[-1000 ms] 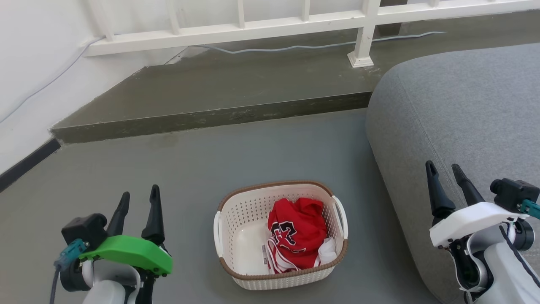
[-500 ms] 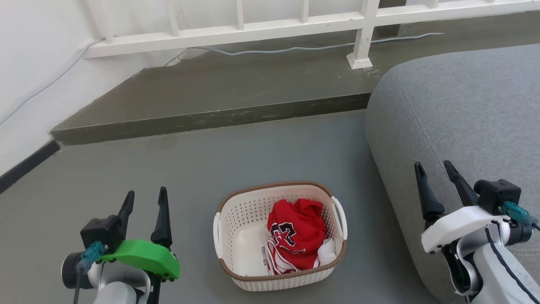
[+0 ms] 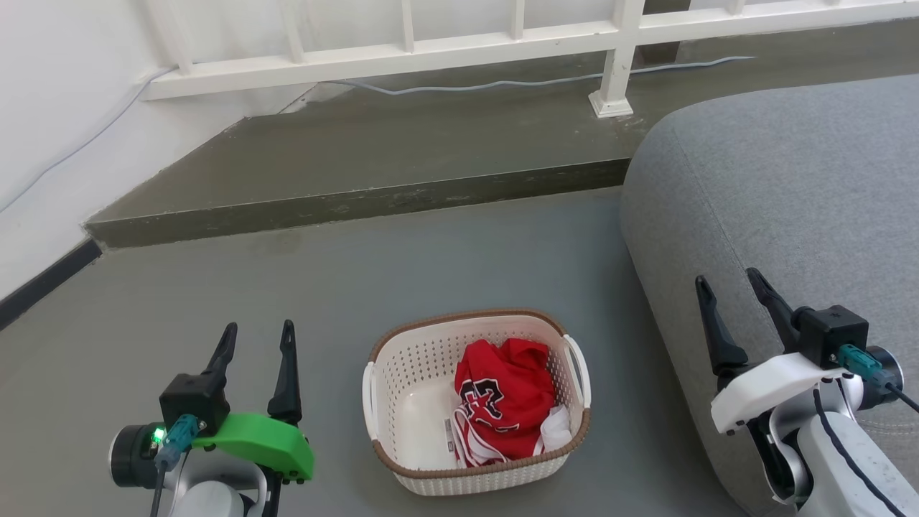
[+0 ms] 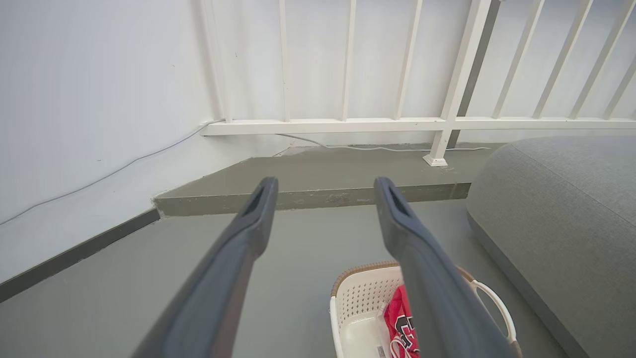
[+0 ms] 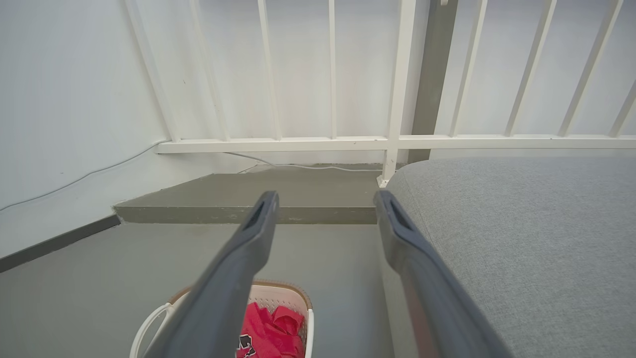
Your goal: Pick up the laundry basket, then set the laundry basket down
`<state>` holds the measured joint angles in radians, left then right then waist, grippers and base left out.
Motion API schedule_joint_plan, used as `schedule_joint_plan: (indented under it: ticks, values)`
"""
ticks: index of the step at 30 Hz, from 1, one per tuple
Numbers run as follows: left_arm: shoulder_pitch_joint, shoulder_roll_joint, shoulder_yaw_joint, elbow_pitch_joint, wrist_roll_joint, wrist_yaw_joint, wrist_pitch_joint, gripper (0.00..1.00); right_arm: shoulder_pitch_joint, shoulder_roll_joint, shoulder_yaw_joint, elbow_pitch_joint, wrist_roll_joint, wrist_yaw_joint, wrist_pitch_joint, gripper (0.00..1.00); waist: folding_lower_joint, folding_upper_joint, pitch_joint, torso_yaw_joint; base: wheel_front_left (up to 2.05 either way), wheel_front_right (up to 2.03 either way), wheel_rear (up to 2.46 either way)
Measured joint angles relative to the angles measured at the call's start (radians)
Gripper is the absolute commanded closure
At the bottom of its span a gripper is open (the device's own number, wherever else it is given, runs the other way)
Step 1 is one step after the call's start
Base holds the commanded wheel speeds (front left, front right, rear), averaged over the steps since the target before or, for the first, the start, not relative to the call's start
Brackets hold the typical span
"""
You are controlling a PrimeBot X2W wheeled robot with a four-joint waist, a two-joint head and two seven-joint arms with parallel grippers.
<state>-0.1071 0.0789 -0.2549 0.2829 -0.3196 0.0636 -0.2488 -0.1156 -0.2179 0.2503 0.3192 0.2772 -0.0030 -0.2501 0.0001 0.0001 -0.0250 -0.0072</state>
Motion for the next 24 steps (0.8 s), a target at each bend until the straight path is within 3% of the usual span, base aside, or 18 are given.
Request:
schedule_joint_plan:
  ticks: [24]
  values:
    - [0.000, -0.008, 0.006, 0.020, 0.006, 0.004, 0.000, 0.00, 0.000, 0.027, -0.021, 0.014, -0.017, 0.019, 0.000, 0.00, 0.0000, 0.0000, 0.002, 0.003, 0.00, 0.00, 0.00]
